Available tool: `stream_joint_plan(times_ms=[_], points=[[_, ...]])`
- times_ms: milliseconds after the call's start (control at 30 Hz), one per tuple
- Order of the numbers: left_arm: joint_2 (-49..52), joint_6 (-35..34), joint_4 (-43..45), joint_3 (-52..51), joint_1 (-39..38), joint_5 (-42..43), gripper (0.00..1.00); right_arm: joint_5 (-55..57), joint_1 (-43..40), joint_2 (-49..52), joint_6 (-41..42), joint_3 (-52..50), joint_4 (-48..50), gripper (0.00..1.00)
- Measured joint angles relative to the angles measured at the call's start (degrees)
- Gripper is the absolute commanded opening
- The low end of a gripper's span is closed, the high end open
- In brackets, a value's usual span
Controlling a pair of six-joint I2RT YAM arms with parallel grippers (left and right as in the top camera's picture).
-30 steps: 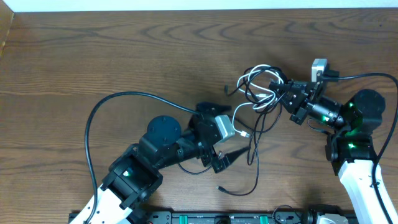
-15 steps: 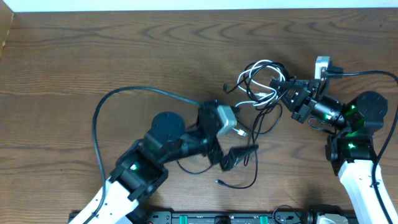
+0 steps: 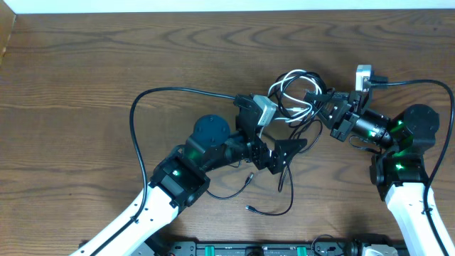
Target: Untangle cables
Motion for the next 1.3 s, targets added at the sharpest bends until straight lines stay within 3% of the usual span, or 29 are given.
stream_joint_plan(times_ms=[100, 433, 700, 1067, 1300], points=[[0.0, -0.9, 1.4, 0.0, 0.0, 0.0, 0.99, 0.0, 0.0, 0.0, 0.0, 0.0, 0.0, 0.01], [0.0, -2.1, 2.8, 0.0, 0.0, -0.5, 0.85, -1.2, 0.8, 0.0, 0.0, 0.0, 0.0, 0.01], [0.6, -2.7, 4.0, 0.0, 0.0, -0.6, 0.57, -1.3, 2.6, 0.0, 0.0, 0.0, 0.0, 0.01], [0.6, -2.7, 5.2, 0.0, 0.0, -2.2, 0.09, -3.2, 2.6, 0.0, -0.4, 0.0, -3.0, 0.01], [0.9, -2.7, 7.0, 0.0, 0.0, -2.6, 0.08, -5.2, 2.6, 0.0, -3.3, 0.0, -6.1, 0.01]])
